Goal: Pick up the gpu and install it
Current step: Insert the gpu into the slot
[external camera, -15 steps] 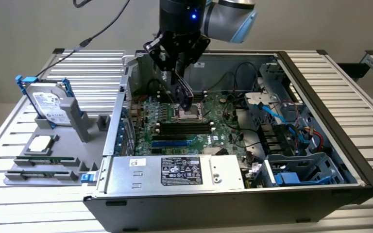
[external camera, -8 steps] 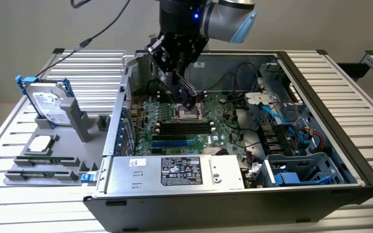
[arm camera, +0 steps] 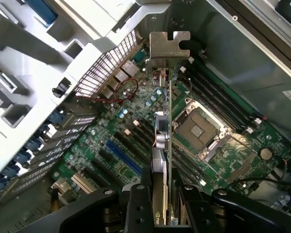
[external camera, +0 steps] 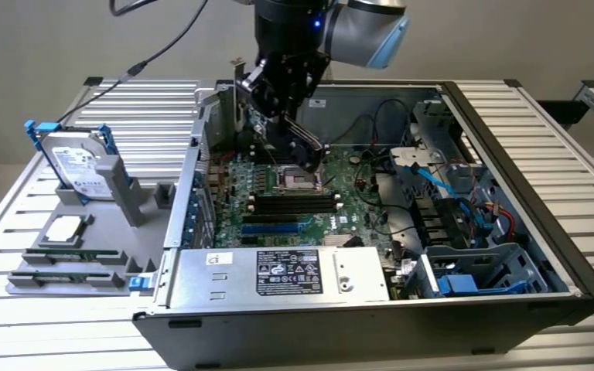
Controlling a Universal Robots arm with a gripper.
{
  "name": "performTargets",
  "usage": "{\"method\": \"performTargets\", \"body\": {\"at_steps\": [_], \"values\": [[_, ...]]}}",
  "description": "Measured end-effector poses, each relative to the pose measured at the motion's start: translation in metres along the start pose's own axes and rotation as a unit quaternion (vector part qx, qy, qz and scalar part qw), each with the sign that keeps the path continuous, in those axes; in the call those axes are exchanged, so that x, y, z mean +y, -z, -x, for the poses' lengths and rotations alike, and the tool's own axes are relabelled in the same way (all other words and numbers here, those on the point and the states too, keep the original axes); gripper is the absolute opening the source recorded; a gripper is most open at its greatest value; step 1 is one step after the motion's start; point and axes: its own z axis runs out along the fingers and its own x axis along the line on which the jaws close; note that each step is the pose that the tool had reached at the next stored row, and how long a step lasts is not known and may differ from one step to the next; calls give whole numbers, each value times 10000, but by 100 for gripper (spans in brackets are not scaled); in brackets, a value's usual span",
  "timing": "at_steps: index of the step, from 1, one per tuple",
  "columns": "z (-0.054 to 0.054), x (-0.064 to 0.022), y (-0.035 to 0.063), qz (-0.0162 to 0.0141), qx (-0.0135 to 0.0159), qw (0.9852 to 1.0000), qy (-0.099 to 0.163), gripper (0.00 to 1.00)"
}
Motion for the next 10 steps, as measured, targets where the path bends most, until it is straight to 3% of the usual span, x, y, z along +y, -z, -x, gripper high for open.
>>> {"method": "performTargets", "body": {"at_steps": [5, 10], "values": [[0, 0, 0, -62, -36, 9990, 449, 27], [0, -1, 0, -132, -84, 9961, 869, 27]]}}
